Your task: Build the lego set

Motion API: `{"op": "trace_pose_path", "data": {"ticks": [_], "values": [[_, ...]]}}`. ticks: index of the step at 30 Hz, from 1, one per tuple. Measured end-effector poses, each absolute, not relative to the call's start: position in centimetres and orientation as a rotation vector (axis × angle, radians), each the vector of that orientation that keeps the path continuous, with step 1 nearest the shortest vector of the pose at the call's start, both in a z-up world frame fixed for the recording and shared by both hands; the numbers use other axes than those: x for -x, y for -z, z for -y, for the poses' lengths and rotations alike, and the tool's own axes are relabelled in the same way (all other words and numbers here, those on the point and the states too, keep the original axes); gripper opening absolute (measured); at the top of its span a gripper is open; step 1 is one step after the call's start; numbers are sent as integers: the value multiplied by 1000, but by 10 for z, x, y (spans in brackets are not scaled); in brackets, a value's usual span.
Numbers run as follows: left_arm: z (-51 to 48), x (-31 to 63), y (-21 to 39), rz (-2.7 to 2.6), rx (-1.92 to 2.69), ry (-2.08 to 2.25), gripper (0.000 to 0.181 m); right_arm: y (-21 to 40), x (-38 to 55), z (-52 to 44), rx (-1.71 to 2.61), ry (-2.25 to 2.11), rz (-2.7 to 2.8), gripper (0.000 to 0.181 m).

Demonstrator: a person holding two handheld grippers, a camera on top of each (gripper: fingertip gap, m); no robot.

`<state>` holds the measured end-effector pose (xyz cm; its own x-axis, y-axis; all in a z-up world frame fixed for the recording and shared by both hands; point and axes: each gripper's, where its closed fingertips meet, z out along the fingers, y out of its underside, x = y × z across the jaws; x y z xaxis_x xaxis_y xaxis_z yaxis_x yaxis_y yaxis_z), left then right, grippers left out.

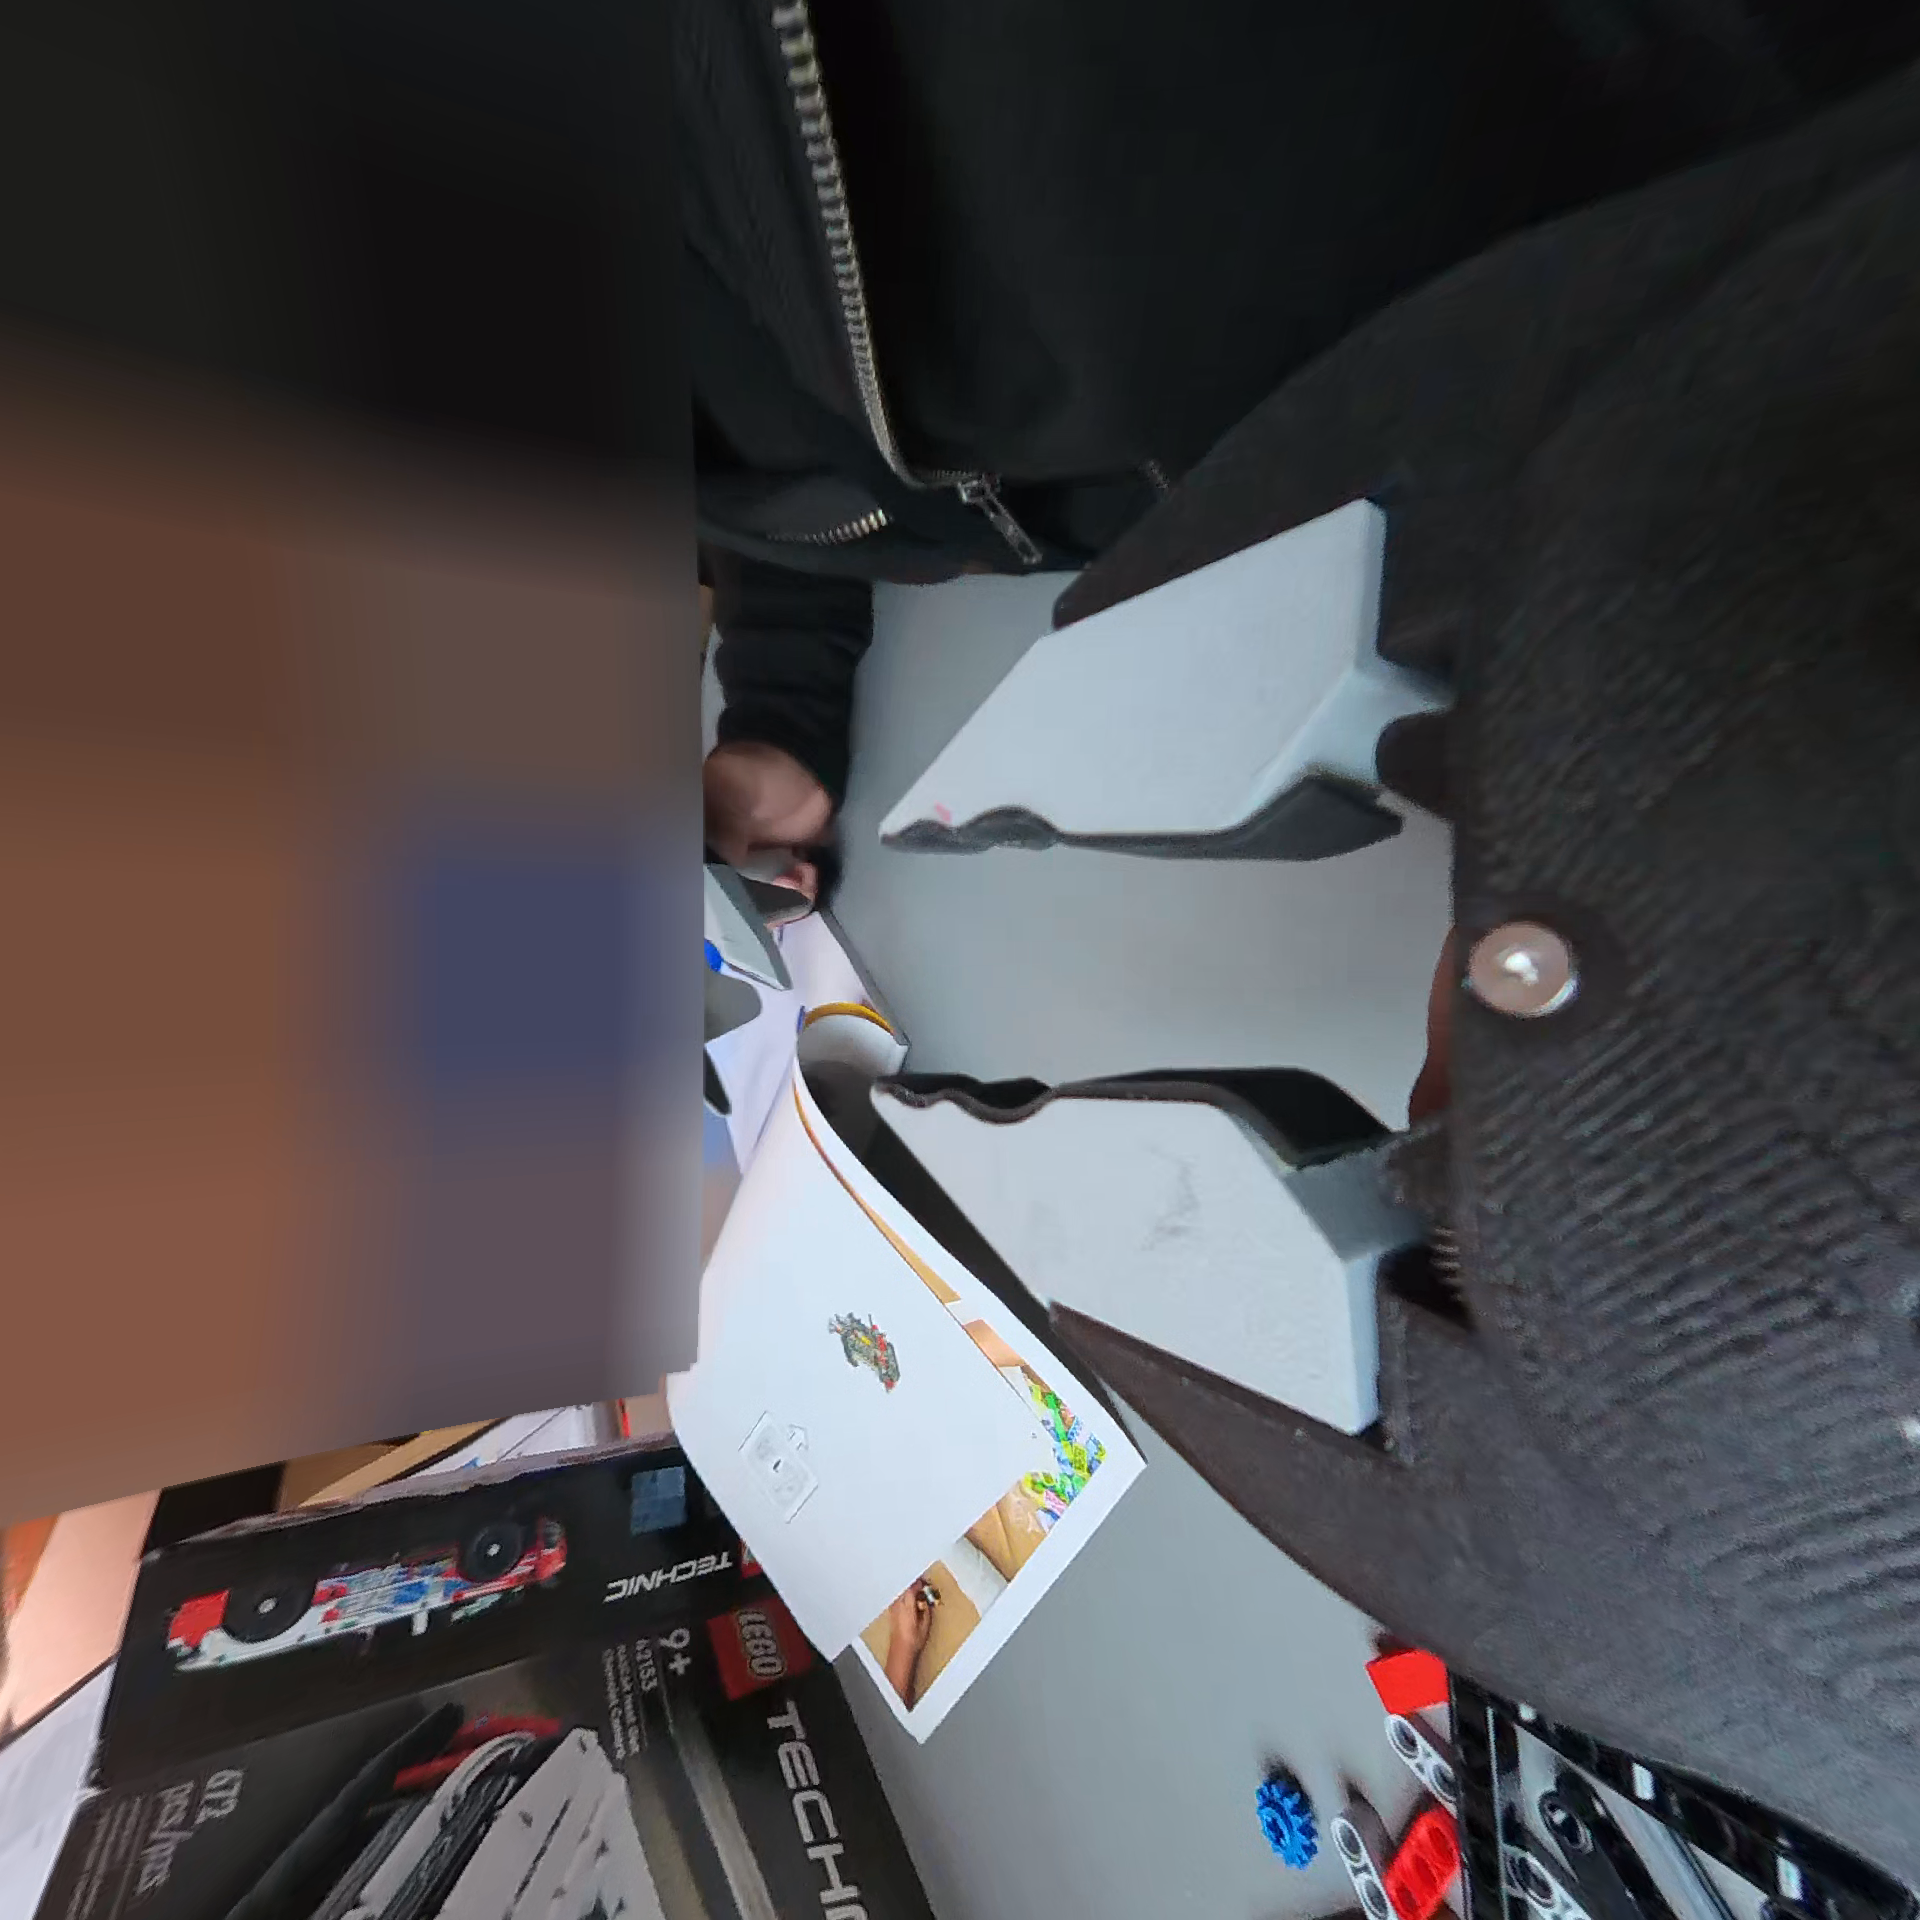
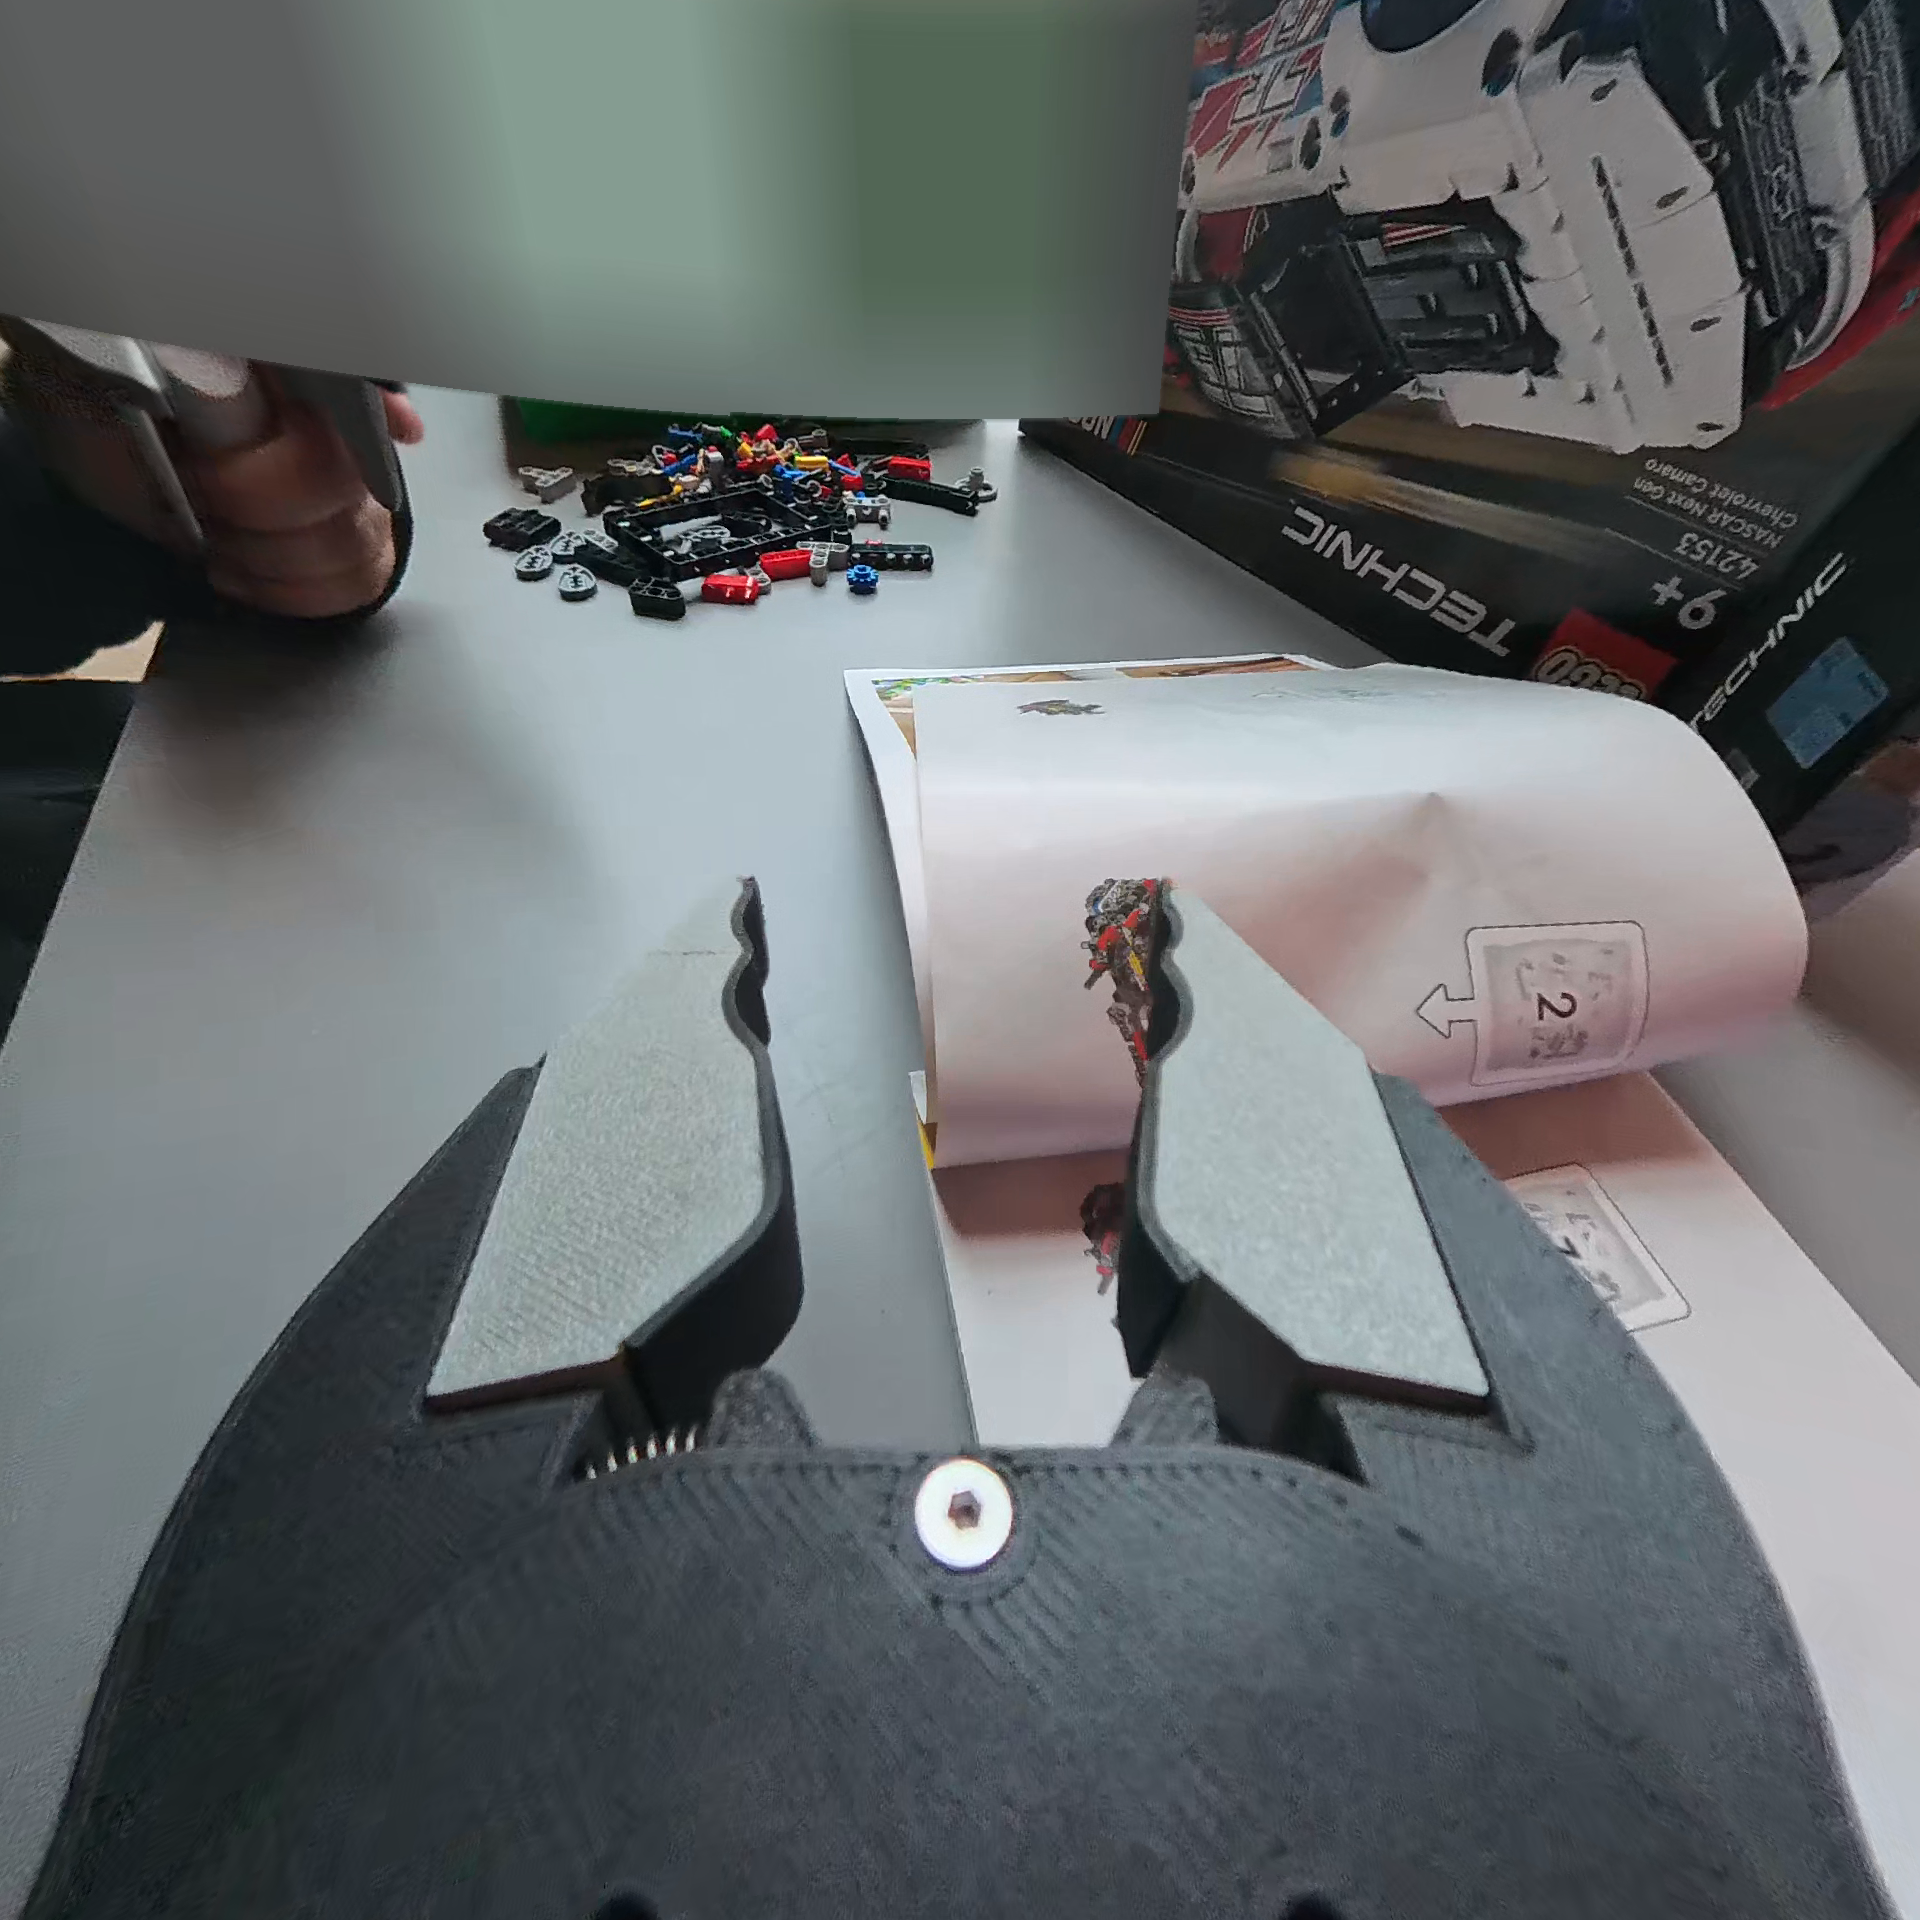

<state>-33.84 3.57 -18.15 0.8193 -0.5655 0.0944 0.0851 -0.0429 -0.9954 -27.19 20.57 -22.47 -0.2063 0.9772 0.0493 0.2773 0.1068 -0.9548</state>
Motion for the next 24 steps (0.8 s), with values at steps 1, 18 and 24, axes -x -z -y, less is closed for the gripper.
{"op": "trace_pose_path", "data": {"ticks": [1,18,24], "values": [[-34,338,180,-406,1516,544,36,226,272,-205,1265,-1145,1616,72],[-47,351,183,-332,1541,298,34,189,252,-195,1185,-1179,1447,76],[-71,346,186,-302,1572,276,32,215,261,-169,1190,-1061,1592,77]]}}
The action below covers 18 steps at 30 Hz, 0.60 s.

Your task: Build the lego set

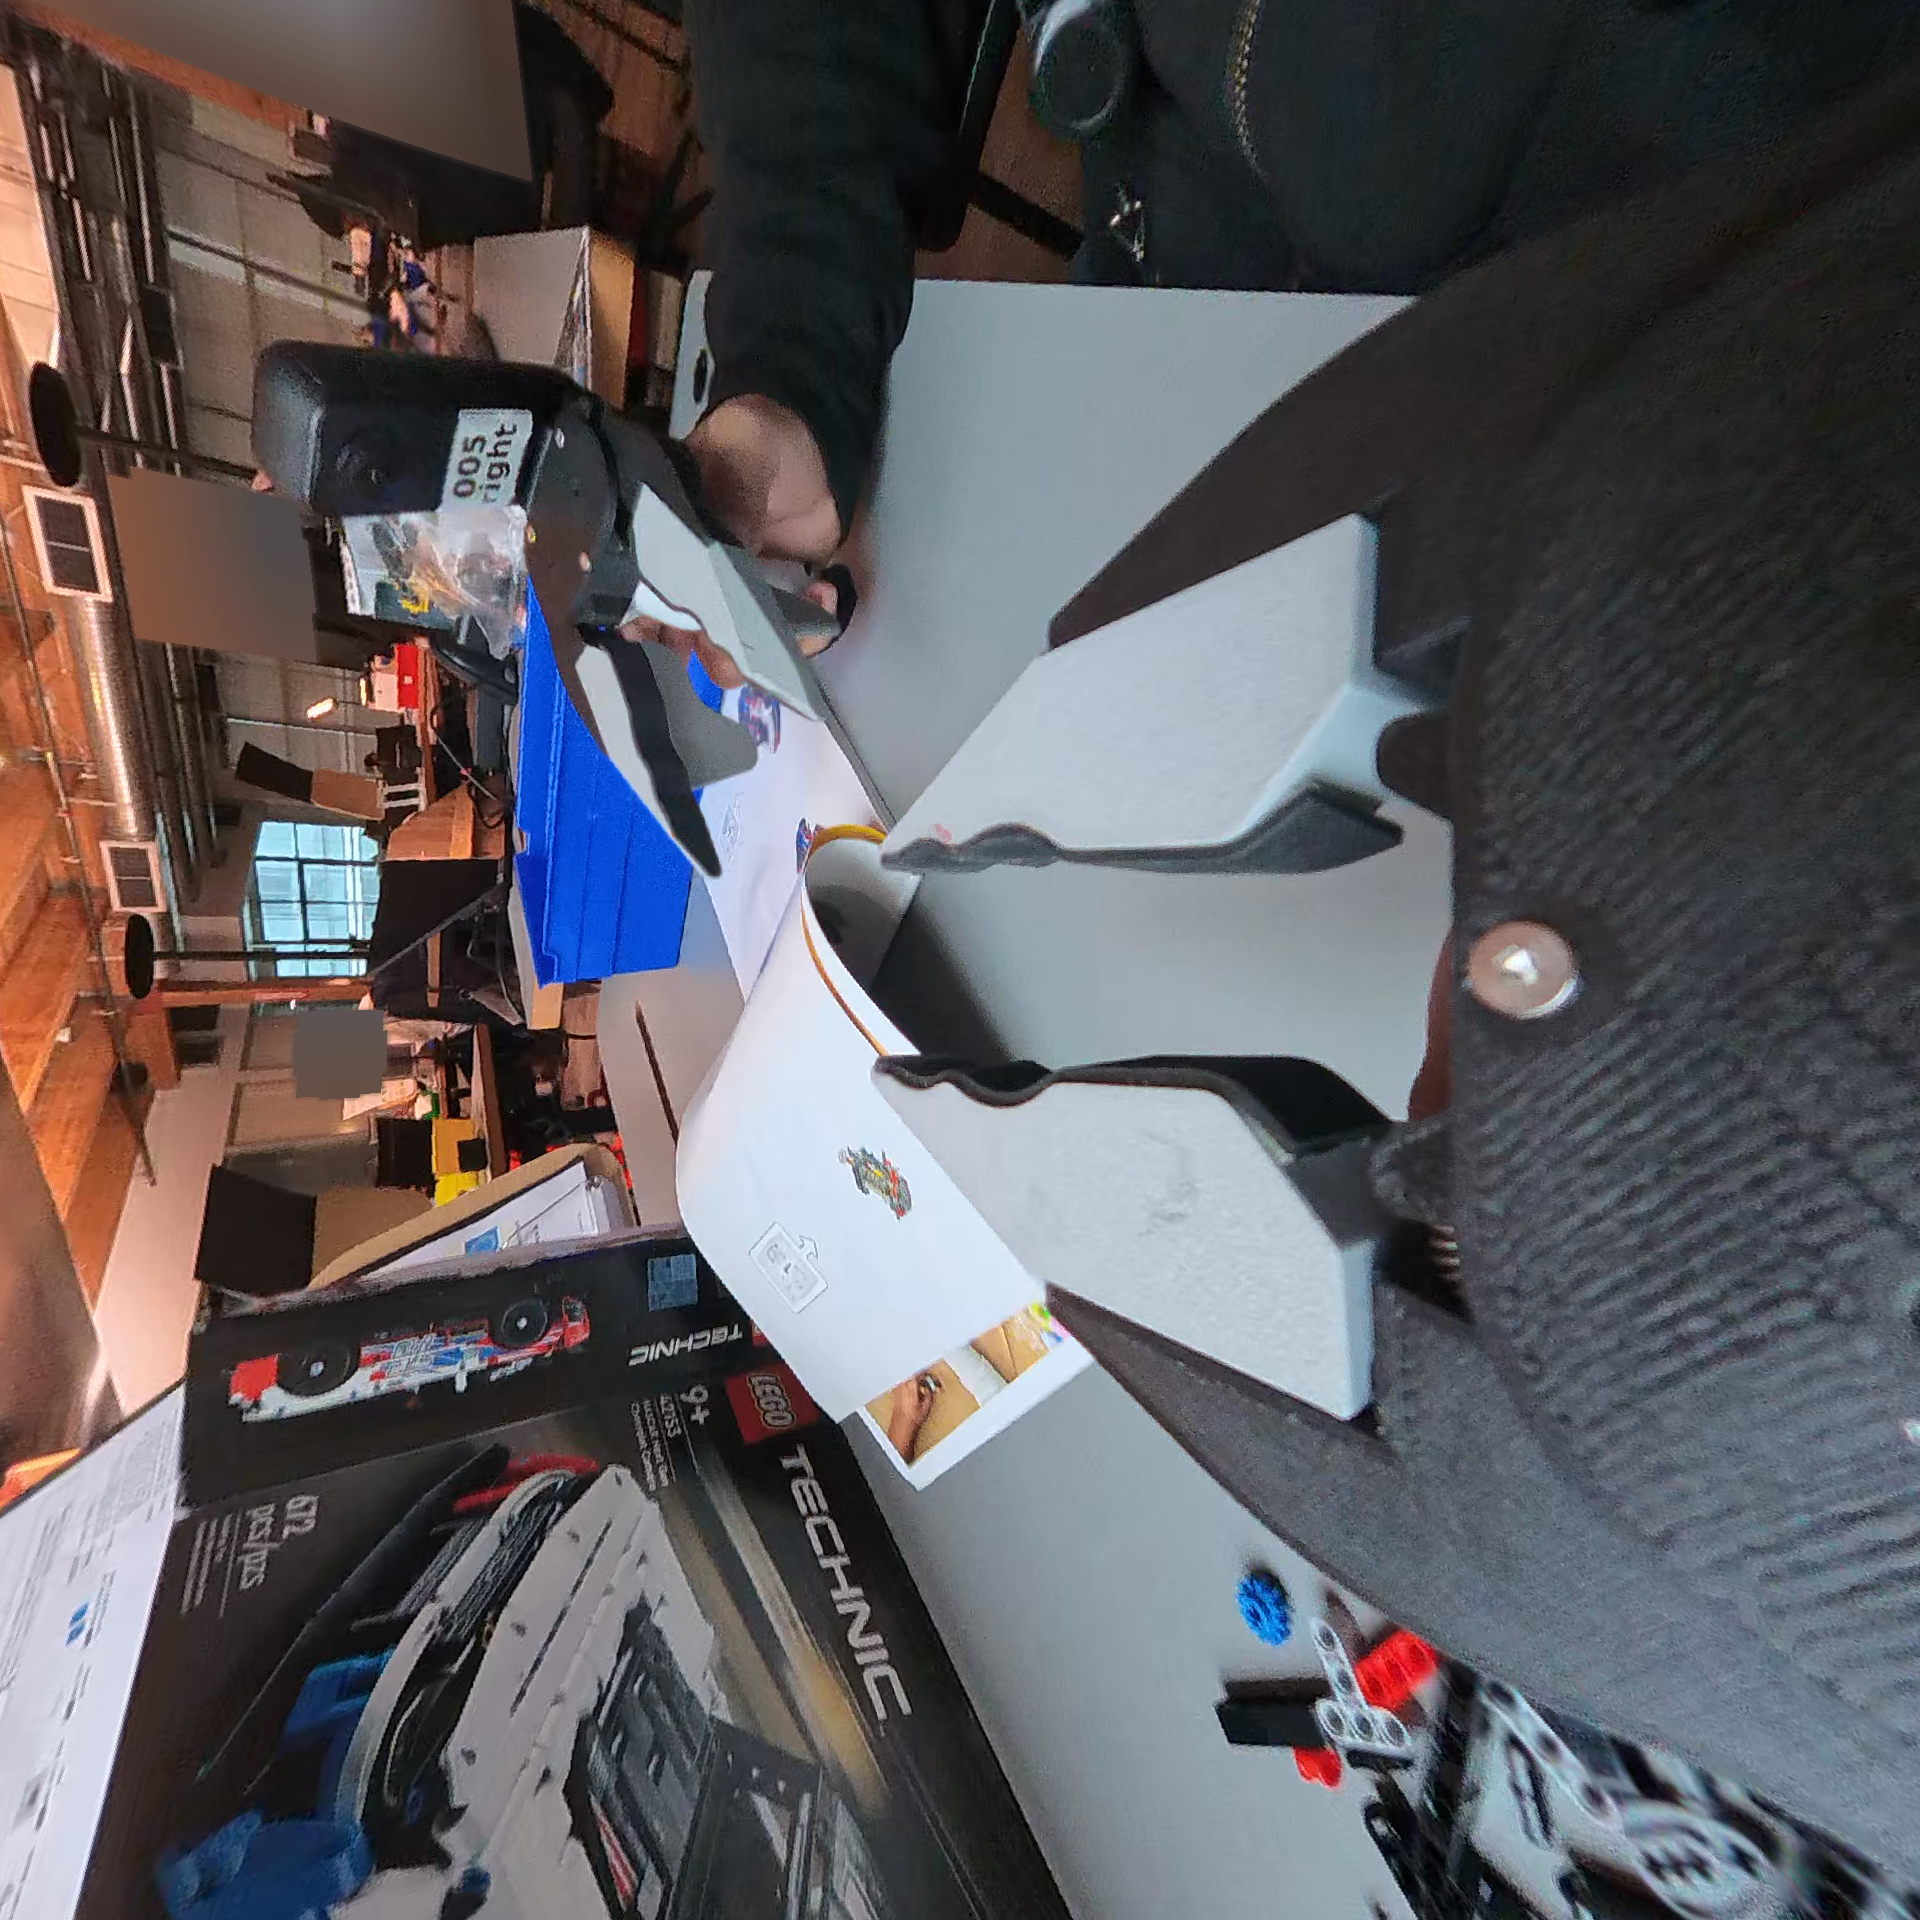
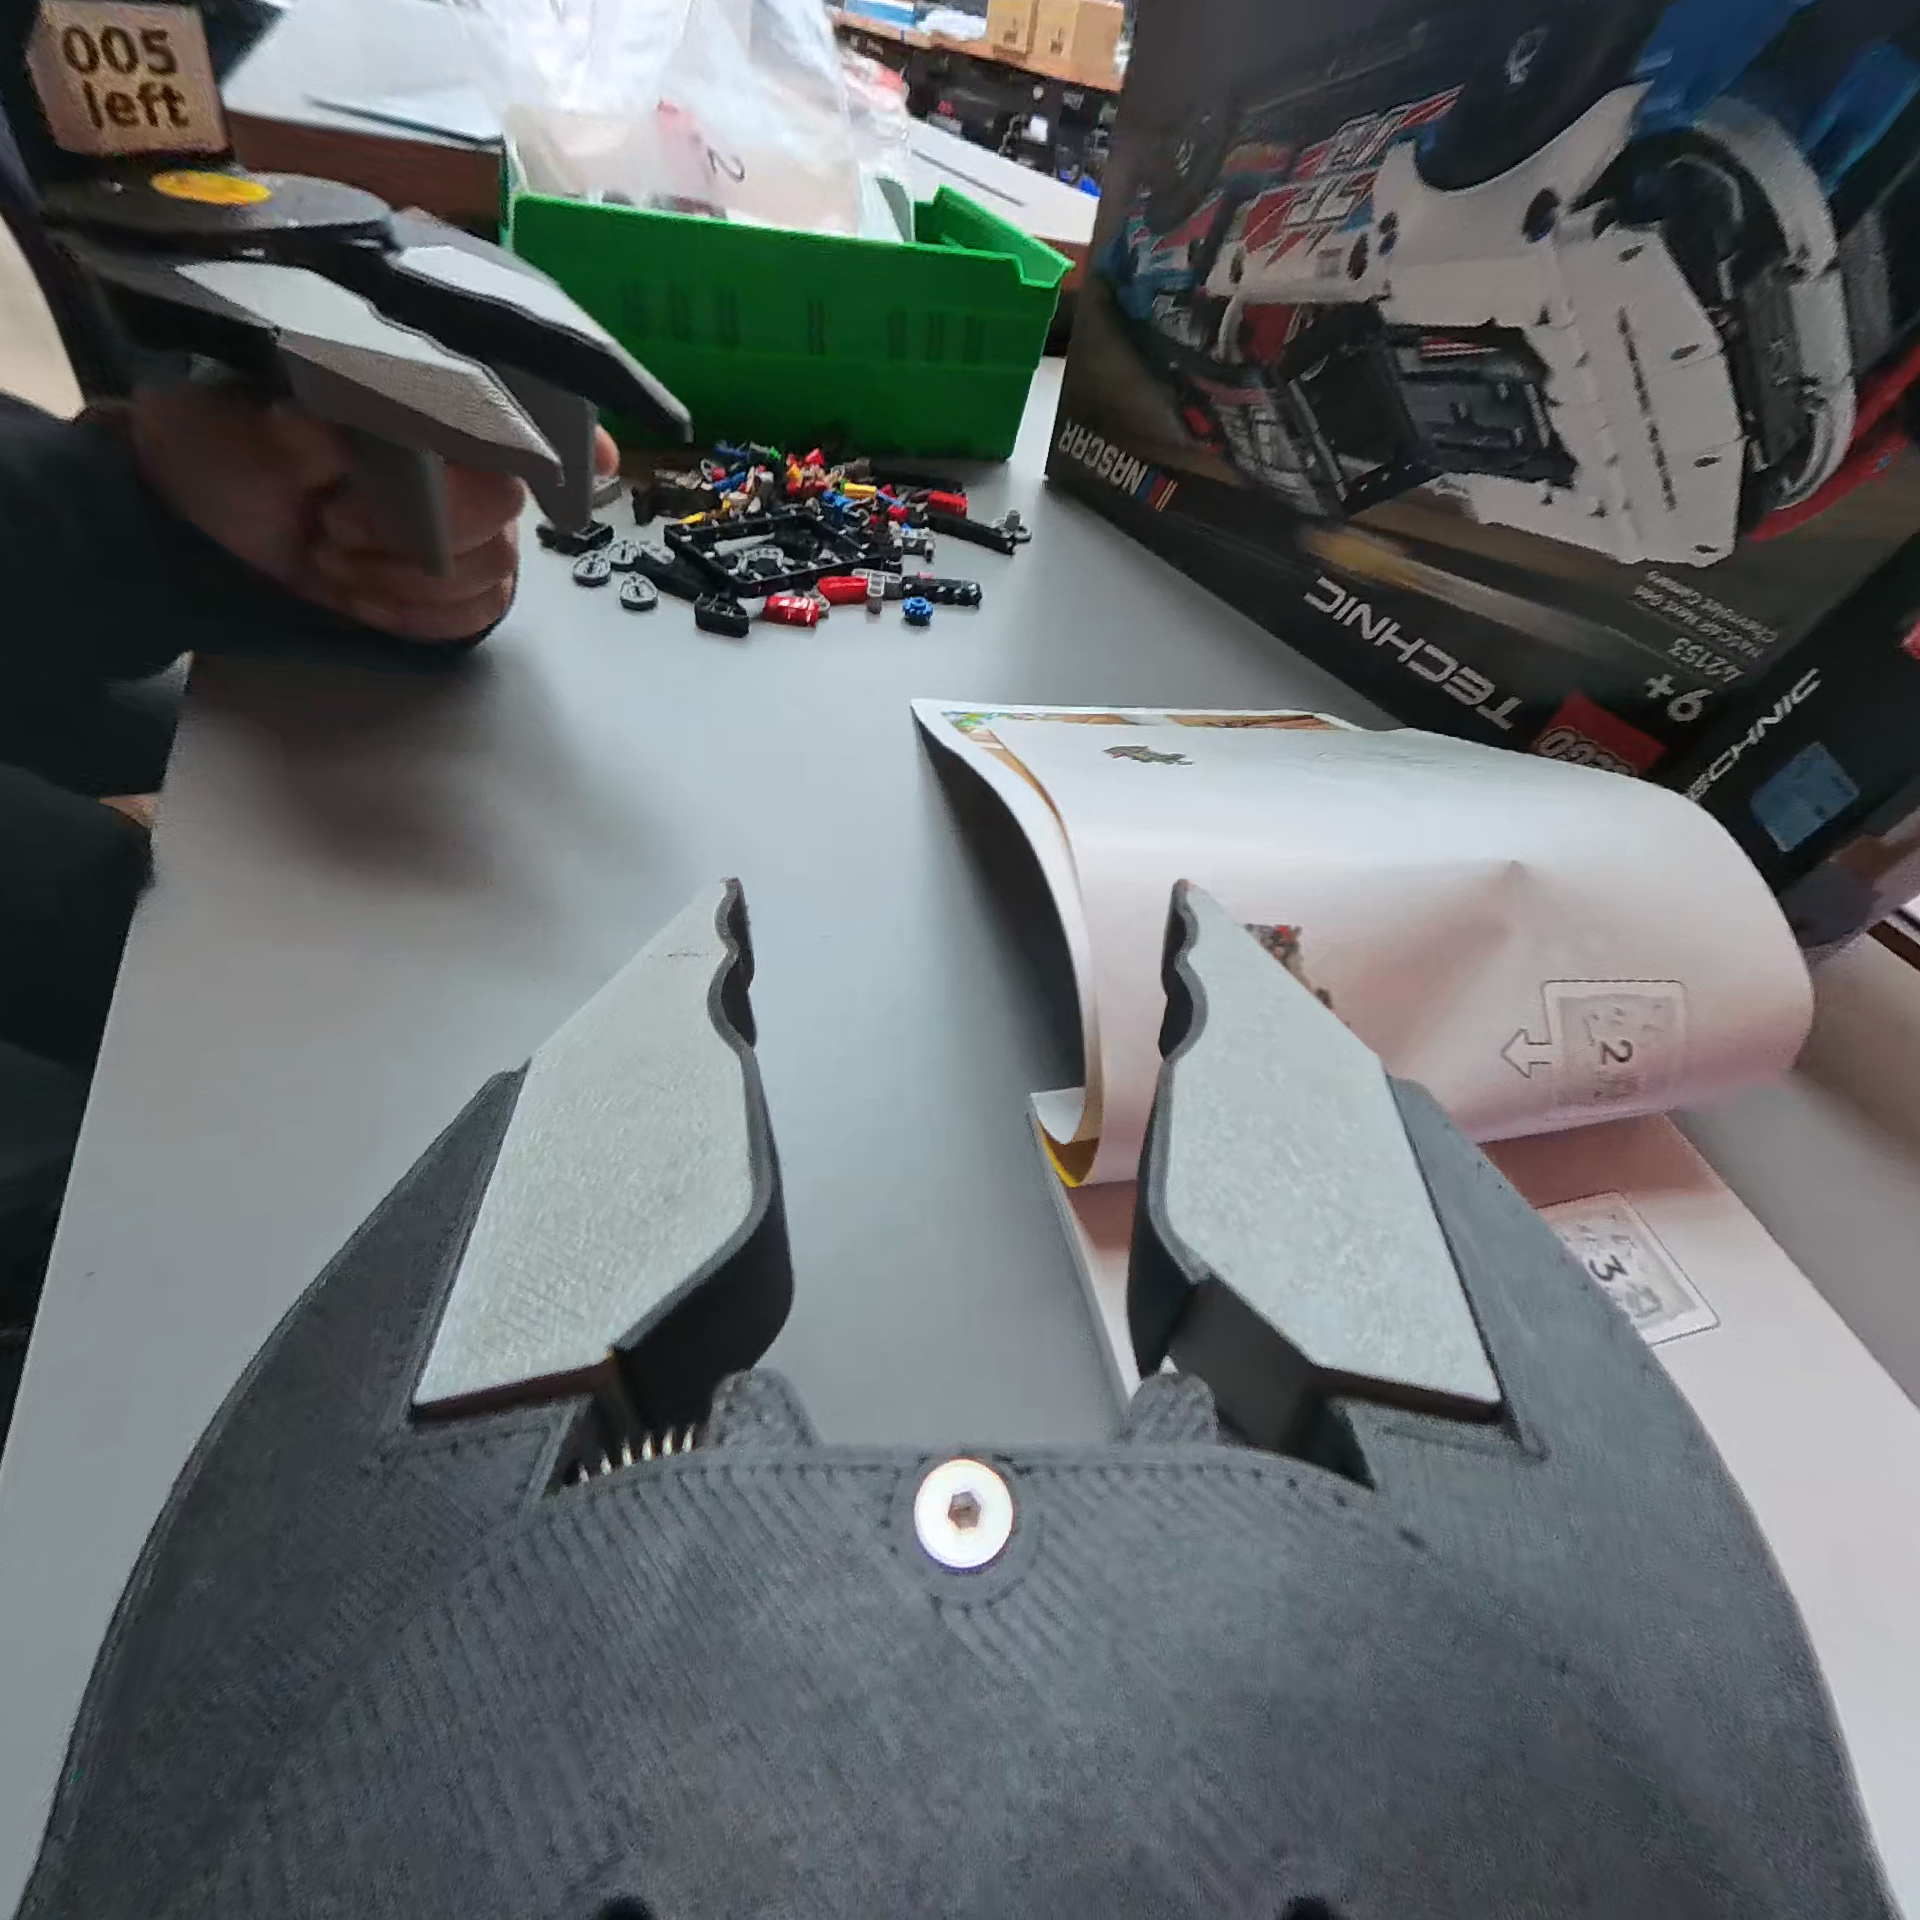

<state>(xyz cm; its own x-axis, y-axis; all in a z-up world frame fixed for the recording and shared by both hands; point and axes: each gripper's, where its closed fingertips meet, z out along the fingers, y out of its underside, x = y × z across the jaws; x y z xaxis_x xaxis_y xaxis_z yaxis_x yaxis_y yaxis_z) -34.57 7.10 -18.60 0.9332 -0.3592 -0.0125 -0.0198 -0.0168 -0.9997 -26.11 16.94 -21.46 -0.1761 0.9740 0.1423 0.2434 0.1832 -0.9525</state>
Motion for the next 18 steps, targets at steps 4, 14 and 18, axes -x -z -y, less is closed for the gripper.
{"op": "trace_pose_path", "data": {"ticks": [4,14,18], "values": [[-80,324,189,-364,1581,328,34,220,263,-168,1201,-1062,1614,74],[-69,312,180,-378,1504,363,29,257,272,-210,1418,-875,1665,82],[-75,327,178,-267,1516,382,27,269,286,-214,1403,-771,1737,63]]}}
